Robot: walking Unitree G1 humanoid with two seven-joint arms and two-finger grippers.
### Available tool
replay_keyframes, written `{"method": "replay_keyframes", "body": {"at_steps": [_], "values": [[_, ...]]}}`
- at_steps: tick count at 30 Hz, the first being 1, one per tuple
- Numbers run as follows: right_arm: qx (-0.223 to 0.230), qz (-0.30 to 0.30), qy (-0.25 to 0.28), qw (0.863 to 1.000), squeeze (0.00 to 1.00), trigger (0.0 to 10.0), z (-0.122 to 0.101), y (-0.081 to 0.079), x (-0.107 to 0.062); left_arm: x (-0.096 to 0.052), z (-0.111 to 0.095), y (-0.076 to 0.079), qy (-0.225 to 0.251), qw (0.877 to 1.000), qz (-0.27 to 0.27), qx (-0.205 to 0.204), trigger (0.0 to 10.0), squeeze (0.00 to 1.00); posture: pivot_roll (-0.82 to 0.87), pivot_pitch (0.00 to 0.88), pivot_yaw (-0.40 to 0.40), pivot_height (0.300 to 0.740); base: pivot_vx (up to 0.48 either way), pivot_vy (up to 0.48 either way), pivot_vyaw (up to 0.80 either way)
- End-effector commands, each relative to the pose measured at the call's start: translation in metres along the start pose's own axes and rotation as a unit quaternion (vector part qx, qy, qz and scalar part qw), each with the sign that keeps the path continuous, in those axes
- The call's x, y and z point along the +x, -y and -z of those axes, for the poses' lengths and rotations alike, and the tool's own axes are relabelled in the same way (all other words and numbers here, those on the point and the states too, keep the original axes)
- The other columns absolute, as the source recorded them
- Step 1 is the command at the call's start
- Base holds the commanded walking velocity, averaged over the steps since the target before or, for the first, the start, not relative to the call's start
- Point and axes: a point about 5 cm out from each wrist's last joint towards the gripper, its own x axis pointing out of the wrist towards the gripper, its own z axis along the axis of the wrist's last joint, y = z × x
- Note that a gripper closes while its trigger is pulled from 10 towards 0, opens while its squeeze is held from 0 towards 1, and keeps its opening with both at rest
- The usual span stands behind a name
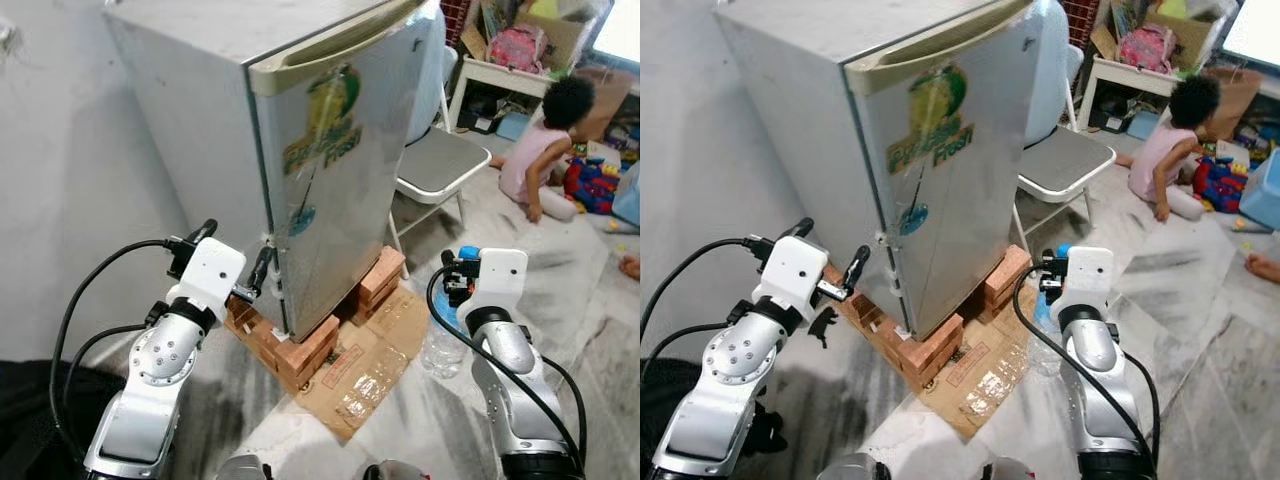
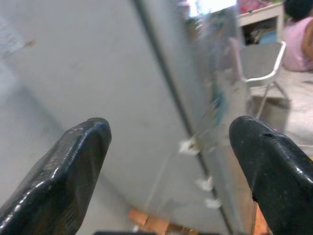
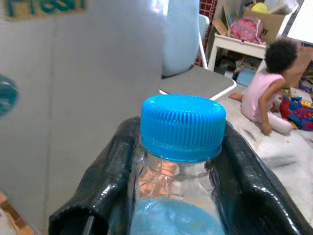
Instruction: Restocking fridge
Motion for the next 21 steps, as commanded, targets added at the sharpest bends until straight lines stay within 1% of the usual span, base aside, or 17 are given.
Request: {"method": "replay_keyframes", "body": {"at_steps": [1,7,9,11,13,16,18,21], "values": [[0.008,-0.012,0.008,1.000,0.00,10.0,-0.0055,-0.0060,0.0027,-0.0003,-0.0034,-0.0042,0.007,1.000,-0.013,0.005,10.0,0.00,0.11,0.002,-0.045,0.740,0.000,0.000,-0.80],[0.011,-0.014,0.008,1.000,0.00,10.0,-0.0060,-0.0074,0.0050,0.0015,-0.0094,-0.0021,0.017,1.000,-0.013,-0.004,10.0,0.00,0.10,0.000,-0.057,0.740,0.000,0.000,-0.80],[0.012,-0.019,0.013,1.000,0.00,10.0,-0.0073,-0.0110,0.0047,0.0038,-0.0119,-0.0014,0.026,1.000,-0.006,0.007,10.0,0.00,0.10,0.000,-0.065,0.740,0.000,0.000,0.00],[0.012,-0.021,0.013,1.000,0.00,10.0,-0.0075,-0.0121,0.0045,0.0044,-0.0116,-0.0014,0.026,1.000,-0.005,0.006,10.0,0.00,0.10,0.000,-0.065,0.740,0.000,0.000,0.00],[0.010,-0.025,0.014,1.000,0.00,10.0,-0.0083,-0.0138,0.0040,0.0050,-0.0113,-0.0022,0.026,1.000,-0.001,-0.004,10.0,0.00,0.10,0.000,-0.072,0.740,0.000,0.000,0.00],[0.006,-0.029,0.016,0.999,0.00,10.0,-0.0098,-0.0142,0.0037,0.0044,-0.0095,-0.0072,0.023,0.999,-0.011,-0.027,10.0,0.00,0.10,0.004,-0.078,0.740,0.000,0.000,0.00],[0.004,-0.029,0.017,0.999,0.00,10.0,-0.0108,-0.0138,0.0040,0.0041,-0.0086,-0.0081,0.021,0.999,-0.012,-0.037,10.0,0.00,0.10,0.007,-0.080,0.740,0.266,0.000,0.00],[0.004,-0.028,0.016,0.999,0.00,10.0,-0.0114,-0.0134,0.0046,0.0042,-0.0093,-0.0086,0.024,0.999,-0.012,-0.034,10.0,0.00,0.10,0.009,-0.079,0.740,0.359,0.272,0.00]]}}
